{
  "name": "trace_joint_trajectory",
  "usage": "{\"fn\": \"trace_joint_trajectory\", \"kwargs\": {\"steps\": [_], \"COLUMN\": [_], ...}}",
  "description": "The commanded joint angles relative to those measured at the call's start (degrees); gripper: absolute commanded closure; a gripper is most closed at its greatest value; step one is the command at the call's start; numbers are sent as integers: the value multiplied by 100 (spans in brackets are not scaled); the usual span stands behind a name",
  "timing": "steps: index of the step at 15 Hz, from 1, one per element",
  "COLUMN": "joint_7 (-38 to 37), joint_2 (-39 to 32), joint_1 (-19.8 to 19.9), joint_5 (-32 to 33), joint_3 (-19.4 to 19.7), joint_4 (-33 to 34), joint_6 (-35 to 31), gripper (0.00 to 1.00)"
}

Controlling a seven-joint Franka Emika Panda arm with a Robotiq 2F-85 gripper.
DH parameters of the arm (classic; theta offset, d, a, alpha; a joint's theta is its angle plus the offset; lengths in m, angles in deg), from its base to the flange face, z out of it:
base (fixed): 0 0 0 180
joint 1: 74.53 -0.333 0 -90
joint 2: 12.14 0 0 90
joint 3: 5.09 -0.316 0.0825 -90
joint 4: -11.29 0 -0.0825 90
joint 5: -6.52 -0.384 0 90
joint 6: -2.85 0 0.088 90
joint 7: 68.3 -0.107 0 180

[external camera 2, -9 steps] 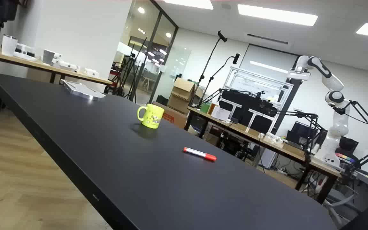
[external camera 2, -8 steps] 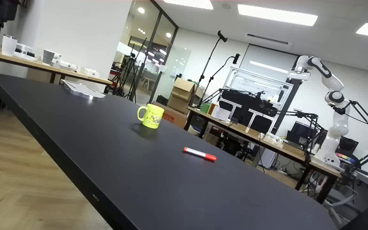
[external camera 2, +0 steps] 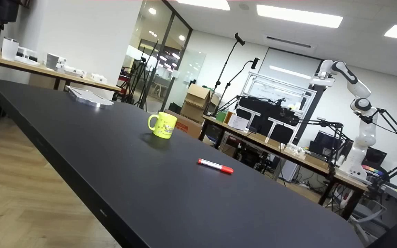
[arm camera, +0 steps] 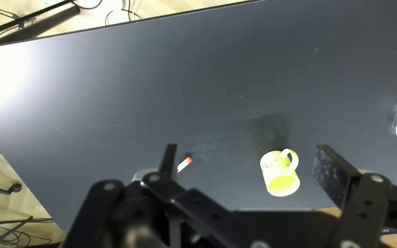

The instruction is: Pick up the marker and put it in the cup

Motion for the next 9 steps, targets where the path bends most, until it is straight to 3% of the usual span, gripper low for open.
{"fn": "trace_joint_trajectory", "kwargs": {"steps": [1, 4, 9], "joint_7": [-12, -21, -356], "joint_2": [-5, -358, -1280], "joint_1": [-20, 260, 1146], "joint_5": [15, 202, 470], "joint_3": [16, 207, 708], "joint_4": [10, 177, 612], "joint_6": [9, -342, -1552], "gripper": [0, 0, 0]}}
